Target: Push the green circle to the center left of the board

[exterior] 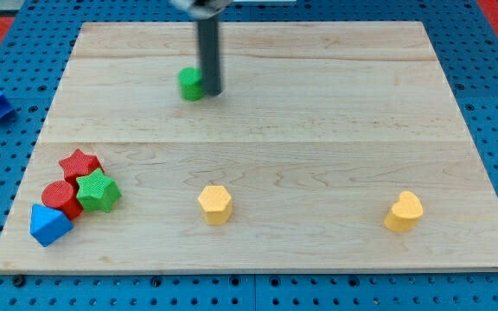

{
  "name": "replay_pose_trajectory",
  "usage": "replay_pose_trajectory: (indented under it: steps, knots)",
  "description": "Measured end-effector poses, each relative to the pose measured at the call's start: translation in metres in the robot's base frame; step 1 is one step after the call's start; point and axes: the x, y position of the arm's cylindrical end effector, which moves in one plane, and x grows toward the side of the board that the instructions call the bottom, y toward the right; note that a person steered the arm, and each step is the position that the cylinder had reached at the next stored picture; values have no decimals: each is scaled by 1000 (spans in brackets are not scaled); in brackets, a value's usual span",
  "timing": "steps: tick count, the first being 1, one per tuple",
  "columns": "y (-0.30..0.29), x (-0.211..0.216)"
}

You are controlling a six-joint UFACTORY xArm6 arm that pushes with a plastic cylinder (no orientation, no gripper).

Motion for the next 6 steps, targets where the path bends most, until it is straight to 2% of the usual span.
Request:
replay_pose_trajectory:
  steps: [1,2,4,5,6]
  knots:
    - [17,18]
    - [62,-30]
    - [-89,-17]
    - [-86,-36]
    - [-107,-80]
